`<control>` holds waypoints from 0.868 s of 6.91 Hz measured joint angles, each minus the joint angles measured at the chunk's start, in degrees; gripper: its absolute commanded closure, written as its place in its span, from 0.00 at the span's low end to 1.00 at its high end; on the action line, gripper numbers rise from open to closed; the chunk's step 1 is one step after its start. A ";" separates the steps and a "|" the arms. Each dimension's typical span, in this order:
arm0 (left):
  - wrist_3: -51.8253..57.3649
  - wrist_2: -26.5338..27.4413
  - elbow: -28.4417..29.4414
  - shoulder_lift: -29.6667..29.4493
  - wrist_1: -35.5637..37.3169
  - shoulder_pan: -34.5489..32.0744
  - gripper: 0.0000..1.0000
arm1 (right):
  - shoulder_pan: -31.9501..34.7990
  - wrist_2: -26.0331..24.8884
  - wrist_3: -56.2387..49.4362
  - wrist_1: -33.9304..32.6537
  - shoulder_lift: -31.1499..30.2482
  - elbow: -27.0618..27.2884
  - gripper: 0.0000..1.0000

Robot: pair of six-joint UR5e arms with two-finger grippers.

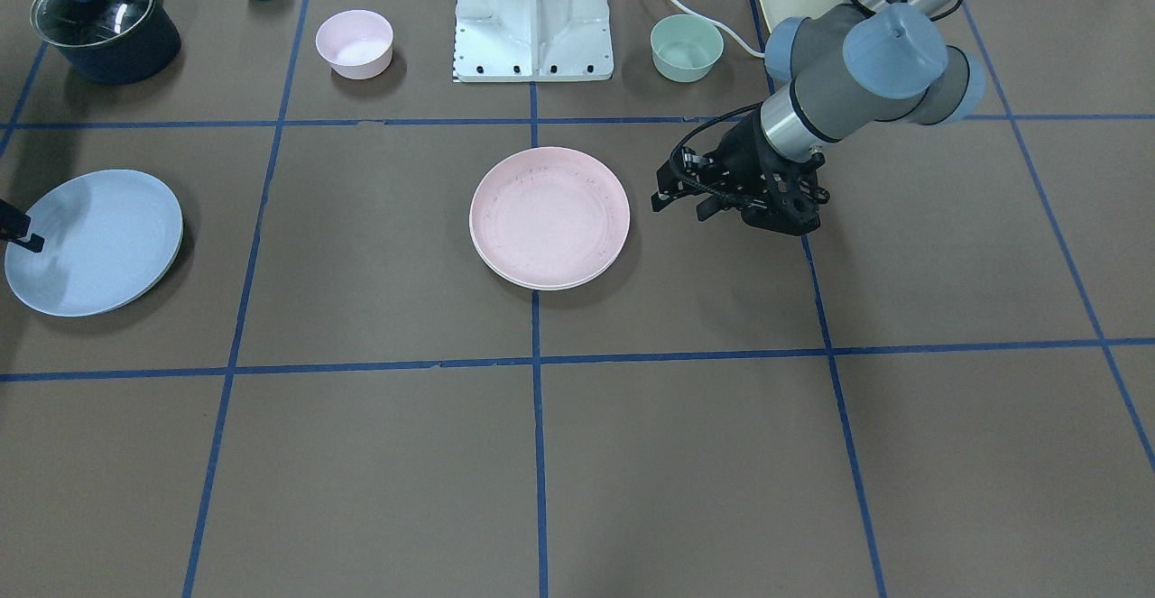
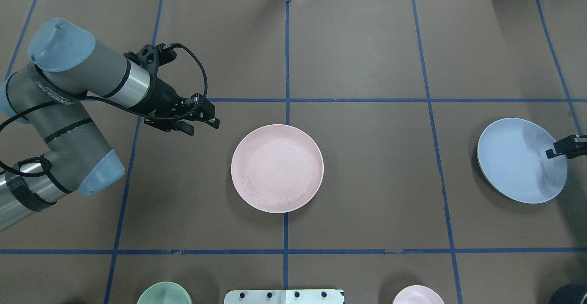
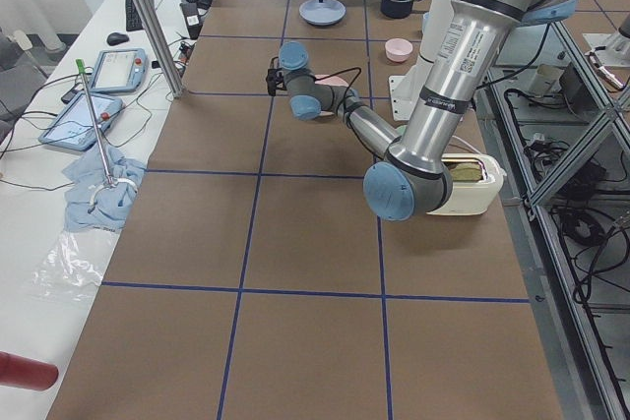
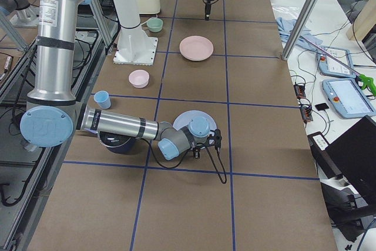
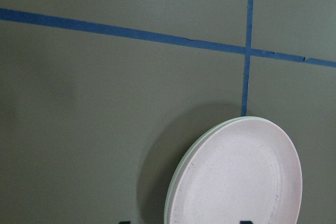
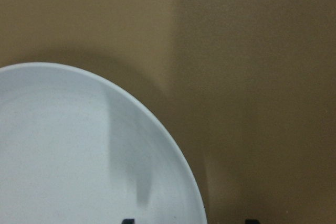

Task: Stack three plates with pink and blue
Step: 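Lower the right gripper to the rim of the light blue plate and grip it, then carry the light blue plate over the pink plate while the left arm rises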

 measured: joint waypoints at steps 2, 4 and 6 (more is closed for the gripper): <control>0.04 -0.06 -0.01 0.00 0.00 -0.09 0.25 | -0.06 0.08 0.00 0.00 0.14 -0.04 1.00; 0.08 -0.07 -0.10 0.00 0.00 -0.15 0.25 | 0.01 0.52 0.06 0.00 1.03 0.42 1.00; 0.46 -0.09 -0.22 0.12 -0.02 -0.77 0.25 | 0.09 2.23 2.61 -0.08 1.91 4.64 1.00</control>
